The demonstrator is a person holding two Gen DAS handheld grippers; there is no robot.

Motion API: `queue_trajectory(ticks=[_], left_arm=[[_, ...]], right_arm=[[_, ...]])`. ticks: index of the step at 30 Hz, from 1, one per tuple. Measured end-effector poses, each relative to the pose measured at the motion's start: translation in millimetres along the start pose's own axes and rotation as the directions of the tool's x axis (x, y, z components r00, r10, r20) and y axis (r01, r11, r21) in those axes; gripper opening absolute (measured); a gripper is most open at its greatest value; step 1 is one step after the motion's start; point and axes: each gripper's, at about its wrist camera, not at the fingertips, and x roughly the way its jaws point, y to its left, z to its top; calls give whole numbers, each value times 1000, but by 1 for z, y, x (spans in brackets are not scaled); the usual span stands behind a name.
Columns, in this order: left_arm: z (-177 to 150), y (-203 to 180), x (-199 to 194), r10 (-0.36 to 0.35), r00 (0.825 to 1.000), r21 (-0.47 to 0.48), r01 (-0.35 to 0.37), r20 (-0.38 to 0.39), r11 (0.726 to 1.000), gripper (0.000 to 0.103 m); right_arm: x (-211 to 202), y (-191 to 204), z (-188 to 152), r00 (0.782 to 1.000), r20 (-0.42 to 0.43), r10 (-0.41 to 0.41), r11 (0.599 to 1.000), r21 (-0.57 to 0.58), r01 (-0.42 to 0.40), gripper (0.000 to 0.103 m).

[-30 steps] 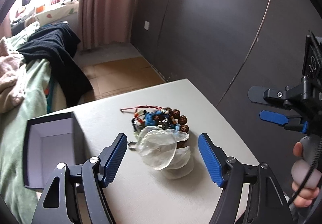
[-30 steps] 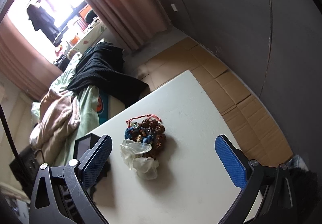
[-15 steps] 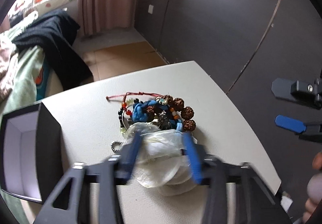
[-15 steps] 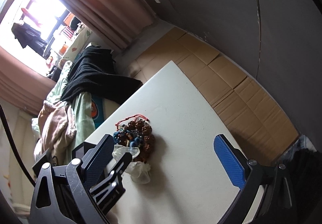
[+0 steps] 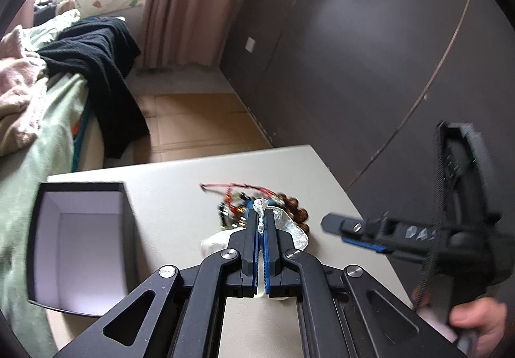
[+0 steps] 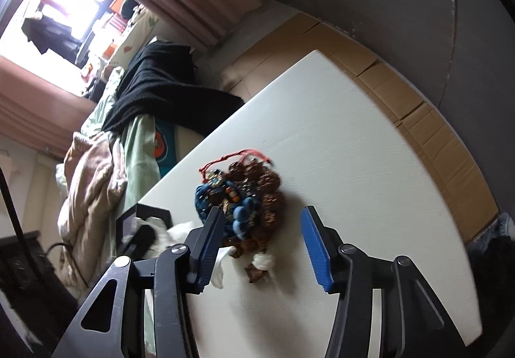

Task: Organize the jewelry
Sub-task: 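Grasp the white translucent bag with the left tool while the right tool grasps the blue beaded bracelet, then release the white bag into the black box with the left tool while the right drops the bracelet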

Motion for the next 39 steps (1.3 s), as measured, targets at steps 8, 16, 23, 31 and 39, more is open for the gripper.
queue_trajectory(ticks=[8,16,23,31,39], left_arm=[[5,34,-27,32,998,-55,-29,49,998,1],[7,67,-59,74,993,-85,-67,86,994,1],[8,105,-87,128,983,-147,-109,128,983,1],[10,129,-98,141,979,-199,-110,149,974,1],[12,133,-79,146,987,-234,-128,61,964,77]], right_arm=[[25,20,-4,999,-39,-31,998,-51,29,44],[42,35,-5,996,-42,-84,989,-127,78,18],[32,39,-3,999,1,-52,991,-124,51,10],[14,63,-9,996,30,83,985,-154,-78,10],[16,96,-23,975,10,220,960,-179,-215,10]])
